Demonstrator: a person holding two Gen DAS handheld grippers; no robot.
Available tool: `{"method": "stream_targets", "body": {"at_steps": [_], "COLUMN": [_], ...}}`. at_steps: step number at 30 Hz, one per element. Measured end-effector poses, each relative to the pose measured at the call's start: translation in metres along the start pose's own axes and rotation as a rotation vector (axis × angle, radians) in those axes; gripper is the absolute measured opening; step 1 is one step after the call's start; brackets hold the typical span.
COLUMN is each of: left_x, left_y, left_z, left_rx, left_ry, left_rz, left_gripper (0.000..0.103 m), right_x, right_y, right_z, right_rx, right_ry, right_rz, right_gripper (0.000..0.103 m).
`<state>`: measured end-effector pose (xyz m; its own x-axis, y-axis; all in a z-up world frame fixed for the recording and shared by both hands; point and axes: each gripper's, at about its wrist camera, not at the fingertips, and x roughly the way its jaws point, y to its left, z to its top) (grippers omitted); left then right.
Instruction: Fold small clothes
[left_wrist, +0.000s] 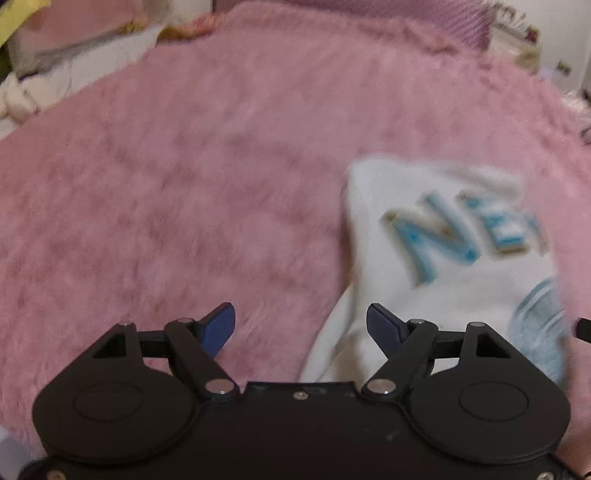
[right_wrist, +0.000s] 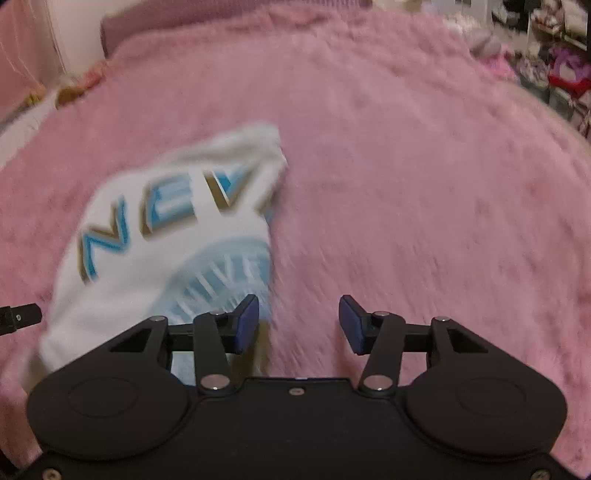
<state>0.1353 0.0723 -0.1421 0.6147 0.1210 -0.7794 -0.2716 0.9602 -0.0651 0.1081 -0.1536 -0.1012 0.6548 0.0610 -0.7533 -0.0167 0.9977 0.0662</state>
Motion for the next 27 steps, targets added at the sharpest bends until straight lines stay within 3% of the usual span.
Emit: {"method": "stream_targets", "body": {"at_steps": [4, 11, 14, 19, 22, 25, 27], "left_x": [0.004, 0.06, 0.085, 0.102, 0.095, 0.085, 0.08], "left_y": [-0.019, -0.054, -0.063, -0.044, -0.045, -0.039, -0.028], "left_z": [0.024, 0.039, 0.034, 0.029, 0.032, 0.028, 0.023], "left_rx": [0.051, 0.057, 0.086, 0.024, 0.064, 0.079, 0.068], "left_ry": [-0.05, -0.005, 0.018, 0.044, 0.035, 0.018, 0.011], "left_rz": [-0.024, -0.13, -0.085, -0.145, -0.12, -0.091, -0.075], "left_gripper": [0.08, 0.079, 0.084, 0.085, 0.085, 0.085, 0.085], "right_x": [-0.003, 0.036, 0.058, 0.075, 0.071, 0.064, 0.062], "right_y": [0.022, 0.062, 0.074, 0.065, 0.059, 0.045, 0.031], "right_z": [0.018, 0.037, 0.036, 0.035, 0.035, 0.033, 0.031], "right_rx": [-0.072, -0.135, -0.167, -0.164, -0.156, -0.134, -0.096], "right_ry": [-0.055, -0.04, -0.014, 0.018, 0.019, 0.017, 0.022], "right_rz": [0.023, 0.104, 0.084, 0.1, 0.111, 0.065, 0.012], "right_gripper": [0.051, 0.053, 0.047, 0.042, 0.037, 0.028, 0.033]}}
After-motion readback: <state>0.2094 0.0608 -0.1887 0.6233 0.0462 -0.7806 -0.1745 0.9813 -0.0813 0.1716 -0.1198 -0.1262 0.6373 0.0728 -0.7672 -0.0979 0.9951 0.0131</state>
